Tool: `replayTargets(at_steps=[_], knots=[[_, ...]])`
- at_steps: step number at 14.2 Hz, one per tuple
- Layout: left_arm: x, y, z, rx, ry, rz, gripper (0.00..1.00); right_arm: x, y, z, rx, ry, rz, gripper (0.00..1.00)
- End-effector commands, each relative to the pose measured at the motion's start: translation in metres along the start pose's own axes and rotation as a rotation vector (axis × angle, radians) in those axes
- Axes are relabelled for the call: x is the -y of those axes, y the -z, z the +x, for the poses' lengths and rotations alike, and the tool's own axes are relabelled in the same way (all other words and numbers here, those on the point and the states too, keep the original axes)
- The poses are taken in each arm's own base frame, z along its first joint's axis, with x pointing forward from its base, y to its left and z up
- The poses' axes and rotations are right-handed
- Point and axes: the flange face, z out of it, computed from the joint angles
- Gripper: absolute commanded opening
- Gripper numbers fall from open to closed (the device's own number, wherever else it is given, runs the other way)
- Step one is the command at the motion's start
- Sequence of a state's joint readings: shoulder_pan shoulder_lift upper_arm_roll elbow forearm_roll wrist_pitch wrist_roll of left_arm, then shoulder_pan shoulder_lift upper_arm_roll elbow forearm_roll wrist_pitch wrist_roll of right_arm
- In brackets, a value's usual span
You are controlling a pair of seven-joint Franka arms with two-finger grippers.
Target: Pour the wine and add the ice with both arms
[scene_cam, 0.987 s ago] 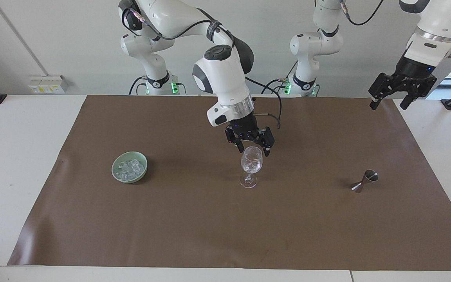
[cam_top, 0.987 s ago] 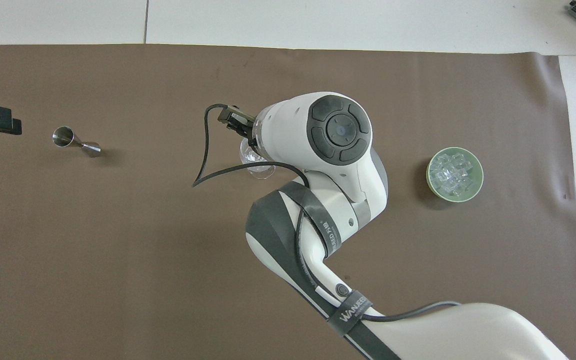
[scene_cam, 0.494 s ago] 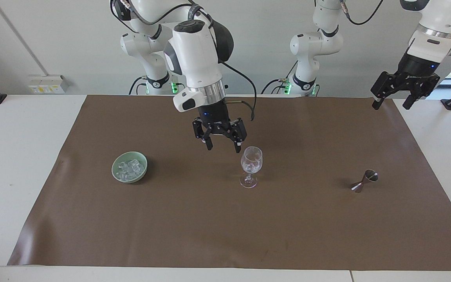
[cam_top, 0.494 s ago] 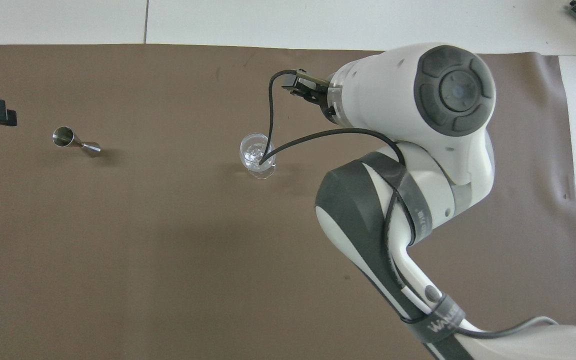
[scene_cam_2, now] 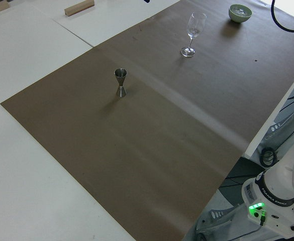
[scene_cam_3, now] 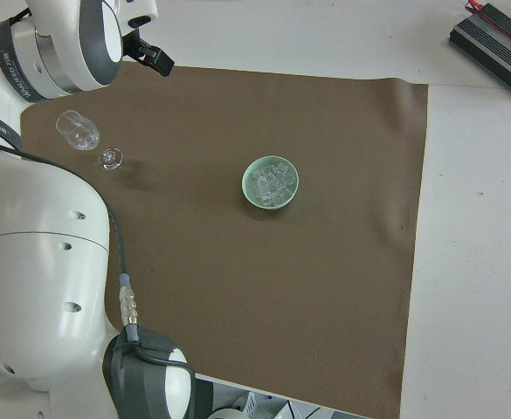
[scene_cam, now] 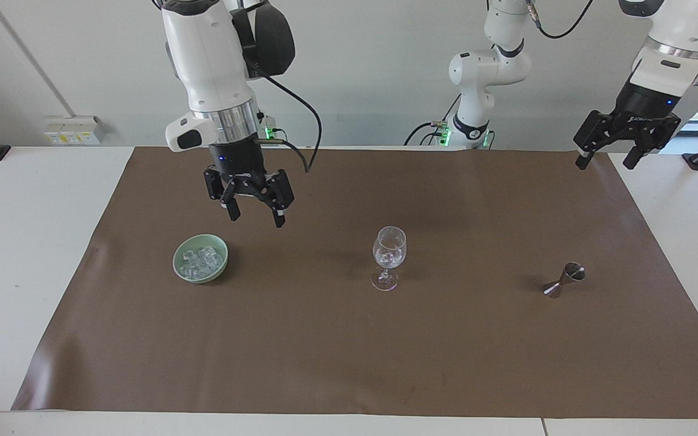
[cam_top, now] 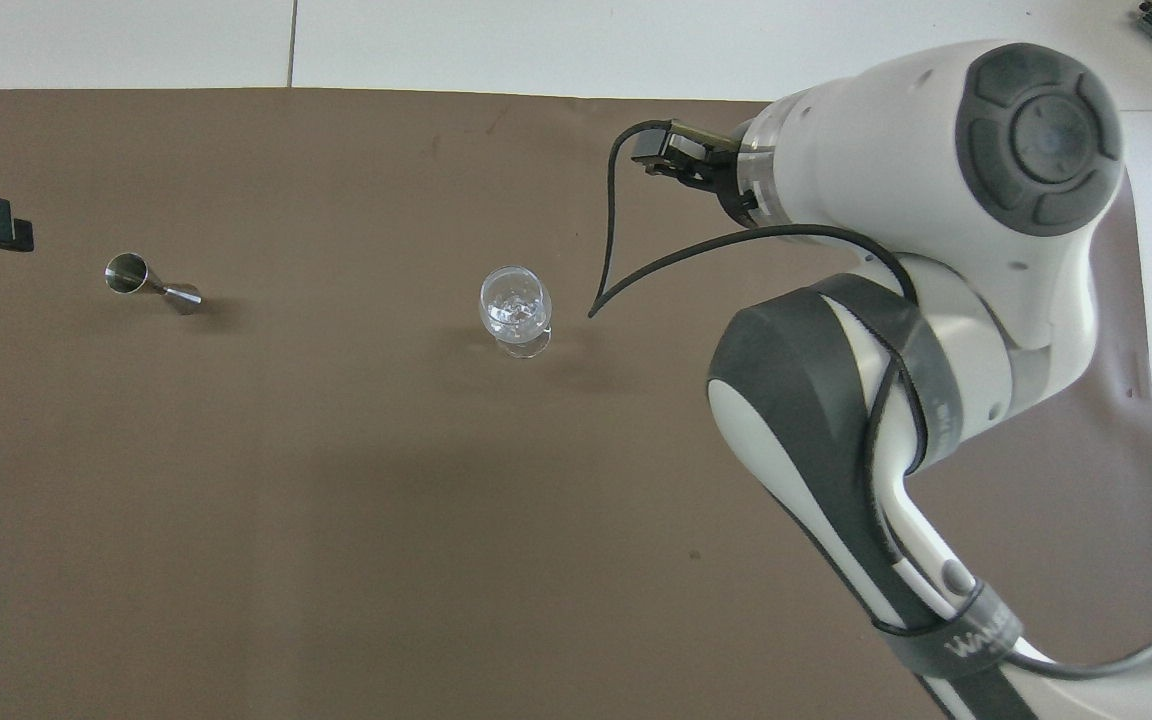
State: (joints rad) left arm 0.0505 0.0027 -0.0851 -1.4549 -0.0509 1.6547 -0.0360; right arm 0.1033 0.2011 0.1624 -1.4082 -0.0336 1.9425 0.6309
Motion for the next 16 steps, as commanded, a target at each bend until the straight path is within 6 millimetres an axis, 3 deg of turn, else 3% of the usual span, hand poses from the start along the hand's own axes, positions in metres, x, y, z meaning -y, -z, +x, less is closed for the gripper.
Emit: replayTargets(at_steps=[1, 6, 12, 16], knots=[[-0.003, 0.002, -0.001, -0.005, 0.005, -0.001, 1.0, -0.03, 0.018, 0.01, -0.006, -0.009, -0.026, 1.0], [-0.007, 0.004, -0.004, 0.0, 0.001, -0.001, 1.0, -0.073, 0.047, 0.013, 0.048, 0.002, -0.078, 1.0], [-0.008, 0.004, -0.007, 0.009, -0.017, 0.001, 1.0, -0.137, 0.049, 0.022, 0.156, 0.052, -0.128, 1.0], [-0.007, 0.0, -0.009, 0.03, -0.028, 0.008, 1.0, -0.186, 0.044, 0.011, 0.222, 0.138, -0.146, 1.0]])
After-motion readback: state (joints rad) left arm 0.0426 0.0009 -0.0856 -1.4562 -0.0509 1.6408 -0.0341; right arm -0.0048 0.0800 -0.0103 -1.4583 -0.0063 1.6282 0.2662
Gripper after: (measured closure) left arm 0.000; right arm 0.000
